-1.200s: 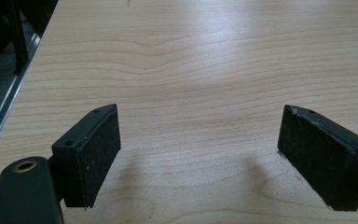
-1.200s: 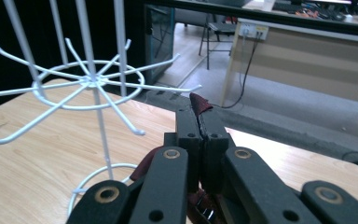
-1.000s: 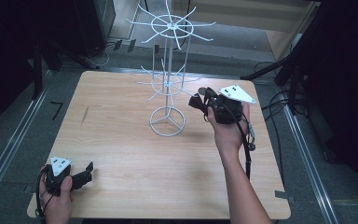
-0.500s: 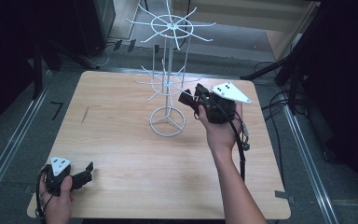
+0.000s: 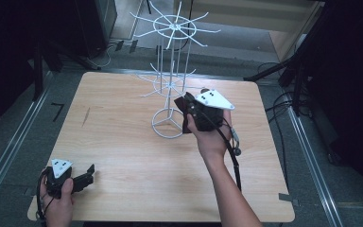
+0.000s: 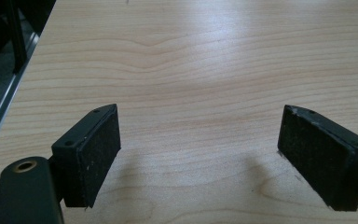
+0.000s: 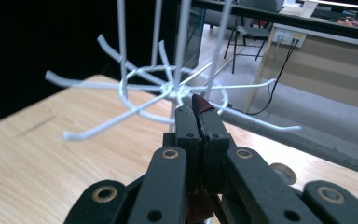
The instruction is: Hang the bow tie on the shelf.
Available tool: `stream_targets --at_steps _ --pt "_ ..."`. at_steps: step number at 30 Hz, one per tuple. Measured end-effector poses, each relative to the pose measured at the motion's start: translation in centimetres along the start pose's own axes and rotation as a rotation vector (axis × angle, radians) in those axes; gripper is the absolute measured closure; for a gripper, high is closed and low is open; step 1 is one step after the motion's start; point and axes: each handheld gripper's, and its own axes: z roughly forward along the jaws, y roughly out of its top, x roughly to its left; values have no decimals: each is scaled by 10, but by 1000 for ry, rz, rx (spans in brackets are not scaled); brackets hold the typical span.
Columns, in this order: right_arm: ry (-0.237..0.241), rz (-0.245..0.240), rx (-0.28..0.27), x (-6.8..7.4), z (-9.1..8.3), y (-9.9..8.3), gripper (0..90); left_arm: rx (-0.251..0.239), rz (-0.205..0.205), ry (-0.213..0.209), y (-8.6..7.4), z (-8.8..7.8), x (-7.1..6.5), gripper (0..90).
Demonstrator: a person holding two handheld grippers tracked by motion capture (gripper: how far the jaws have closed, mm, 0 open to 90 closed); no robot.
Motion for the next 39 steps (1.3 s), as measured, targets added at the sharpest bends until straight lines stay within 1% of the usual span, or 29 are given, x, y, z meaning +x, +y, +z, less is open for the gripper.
stream_targets --at_steps 2,3,5,9,15,24,27,28,30,33,34,36,37,39 --pt "0 -21 18 5 4 -4 895 0 -2 -2 0 0 0 138" --pt "-6 -46 27 9 8 -7 895 0 -2 -2 0 0 0 138" --pt "-9 -65 44 13 12 -12 895 1 -2 -3 0 0 0 138" --pt "-12 -76 73 16 21 -22 896 3 -3 -1 0 0 0 138" --pt "-18 -80 110 14 31 -36 897 4 -2 -1 0 0 0 138" --pt "-7 -33 160 6 44 -57 900 6 1 -1 0 0 0 138" --pt "-9 -17 200 3 51 -67 900 7 0 -2 0 0 0 138" --pt "-9 -19 206 2 53 -69 900 8 0 -1 0 0 0 138" --pt "-11 -2 214 0 55 -75 900 6 -1 -2 0 0 0 138" --pt "-9 14 218 -3 57 -77 895 8 1 -2 0 0 0 138" --pt "-8 16 219 -3 57 -77 875 8 0 -2 0 1 0 138" --pt "-8 14 212 -4 57 -78 739 11 1 -1 0 1 0 138" --pt "-3 22 206 -4 57 -78 666 11 0 -1 1 1 0 138" --pt "10 38 199 -5 55 -78 550 8 0 -3 1 1 0 138"
